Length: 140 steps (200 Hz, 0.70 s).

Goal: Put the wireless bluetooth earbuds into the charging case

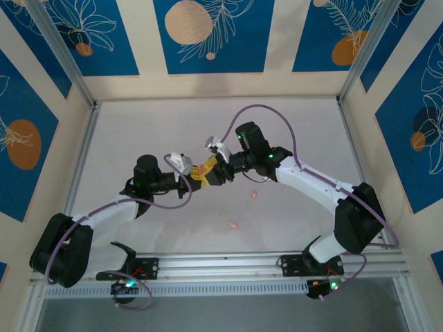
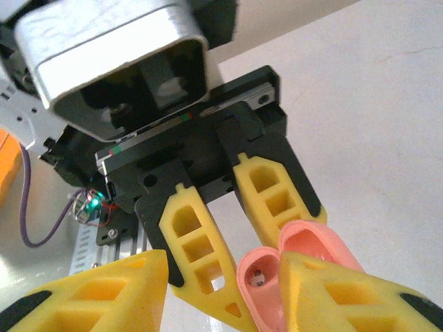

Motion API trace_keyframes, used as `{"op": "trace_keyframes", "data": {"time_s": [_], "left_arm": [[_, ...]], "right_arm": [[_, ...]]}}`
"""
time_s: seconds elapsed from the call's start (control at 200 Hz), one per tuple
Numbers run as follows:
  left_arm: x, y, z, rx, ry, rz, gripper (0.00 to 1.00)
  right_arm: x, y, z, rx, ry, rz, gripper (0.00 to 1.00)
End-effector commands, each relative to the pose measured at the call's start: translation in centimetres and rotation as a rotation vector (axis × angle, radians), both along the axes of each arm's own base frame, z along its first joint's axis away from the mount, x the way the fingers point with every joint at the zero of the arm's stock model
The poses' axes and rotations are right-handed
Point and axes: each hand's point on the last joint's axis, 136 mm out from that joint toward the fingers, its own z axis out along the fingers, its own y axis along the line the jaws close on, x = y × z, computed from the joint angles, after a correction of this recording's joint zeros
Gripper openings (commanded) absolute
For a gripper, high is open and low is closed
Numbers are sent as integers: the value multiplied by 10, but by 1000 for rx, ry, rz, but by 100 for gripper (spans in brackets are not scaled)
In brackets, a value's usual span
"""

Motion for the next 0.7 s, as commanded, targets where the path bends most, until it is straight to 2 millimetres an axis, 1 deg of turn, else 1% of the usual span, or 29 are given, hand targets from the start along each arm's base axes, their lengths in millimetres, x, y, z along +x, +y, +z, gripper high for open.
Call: {"op": "trace_keyframes", "data": {"time_s": [0.0,0.095,0.155,0.23,0.345,0.41,0.475,0.545,0.64,0.695], "left_arm": [[8,1,13,14,-109,58,22],[17,6,8,43,-100,123,22],[21,9,5,58,-96,151,22],[23,10,2,70,-91,168,22],[26,13,-4,88,-75,192,22],[29,15,-6,99,-64,214,21],[29,17,-8,108,-57,222,21],[29,19,-12,117,-49,231,21],[28,20,-17,128,-35,235,21],[27,21,-18,128,-27,241,21]], "right_arm": [[11,-13,-2,1,60,-96,47],[11,-20,-5,-20,104,-139,47],[15,-27,-10,-59,130,-201,47],[12,-37,-17,-107,178,-247,47],[8,-62,-37,-238,295,-397,47],[2,-81,-51,-326,375,-501,46],[-14,-101,-61,-411,448,-558,46],[-36,-132,-78,-545,528,-642,47],[-69,-175,-106,-739,709,-774,47],[-90,-188,-121,-824,804,-815,47]]}}
